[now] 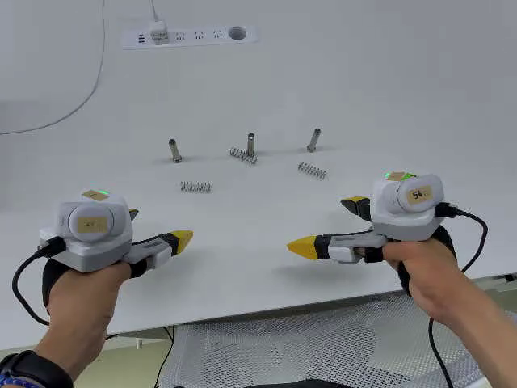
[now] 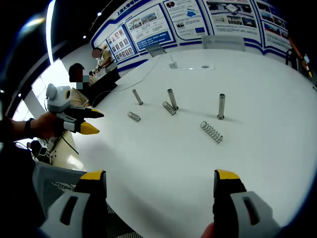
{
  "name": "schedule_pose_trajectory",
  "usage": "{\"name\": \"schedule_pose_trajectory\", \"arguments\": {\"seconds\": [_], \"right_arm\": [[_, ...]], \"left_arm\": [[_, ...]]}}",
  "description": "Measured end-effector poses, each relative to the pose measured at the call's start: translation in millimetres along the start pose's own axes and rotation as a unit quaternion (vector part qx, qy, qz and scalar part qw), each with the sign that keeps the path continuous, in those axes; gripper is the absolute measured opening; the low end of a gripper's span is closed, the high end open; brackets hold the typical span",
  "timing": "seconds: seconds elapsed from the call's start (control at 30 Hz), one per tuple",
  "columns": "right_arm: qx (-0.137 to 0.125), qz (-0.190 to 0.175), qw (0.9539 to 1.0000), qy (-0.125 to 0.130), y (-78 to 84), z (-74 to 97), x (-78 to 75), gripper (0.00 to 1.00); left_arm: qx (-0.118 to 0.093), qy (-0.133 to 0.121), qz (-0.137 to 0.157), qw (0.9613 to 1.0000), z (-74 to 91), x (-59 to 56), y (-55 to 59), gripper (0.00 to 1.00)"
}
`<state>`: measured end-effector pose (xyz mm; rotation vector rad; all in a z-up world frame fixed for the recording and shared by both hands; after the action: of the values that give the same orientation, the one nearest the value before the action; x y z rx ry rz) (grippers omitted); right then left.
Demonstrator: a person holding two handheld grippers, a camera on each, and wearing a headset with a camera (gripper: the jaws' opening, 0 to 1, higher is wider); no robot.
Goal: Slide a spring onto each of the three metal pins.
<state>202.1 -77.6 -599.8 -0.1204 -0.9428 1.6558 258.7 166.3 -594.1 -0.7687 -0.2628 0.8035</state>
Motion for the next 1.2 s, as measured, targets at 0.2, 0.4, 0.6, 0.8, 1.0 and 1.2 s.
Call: {"name": "schedule_pose_trajectory", "arguments": {"seconds": [0.2, 0.4, 0.6, 0.8, 1.0, 1.2], "right_arm": [[0.001, 0.002, 1.0, 0.0, 0.6, -0.1, 0.1, 0.91], [-0.002, 0.002, 1.0, 0.004, -0.5, 3.0, -2.4, 0.91], [-0.002, 0.003, 1.0, 0.005, -1.5, 3.0, -2.3, 0.91], [-0.001, 0.006, 1.0, 0.003, -2.3, 2.5, -0.6, 0.91], [0.001, 0.008, 1.0, 0.002, -2.6, 2.3, 0.6, 0.91], [0.001, 0.007, 1.0, 0.001, -2.2, 2.8, 1.2, 0.91]], "left_arm": [[0.004, 0.007, -0.014, 0.9999, 1.6, -1.6, -0.3, 0.68], [0.011, 0.017, -0.03, 0.9993, 3.3, -3.1, 1.3, 0.71], [0.017, 0.023, -0.048, 0.9984, 3.4, -3.1, 0.9, 0.74], [0.019, 0.031, -0.06, 0.9976, 1.3, -3.7, -2.8, 0.75], [0.021, 0.045, -0.076, 0.9959, -4.4, -7.0, -4.6, 0.77], [0.027, 0.06, -0.096, 0.9932, -8.1, -12.2, -5.8, 0.77]]}}
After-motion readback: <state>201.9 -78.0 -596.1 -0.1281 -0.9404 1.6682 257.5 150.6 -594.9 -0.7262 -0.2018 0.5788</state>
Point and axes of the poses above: the centre of the closed fingertips' face, and the gripper's own axes: z roughly backward along the fingers, x roughly to its left, y roughly out of its underside, the point moved 2 cm from there along z, roughly backward along the fingers, and after that the axes turned 7 degrees about -z, right-handed, at the moved point
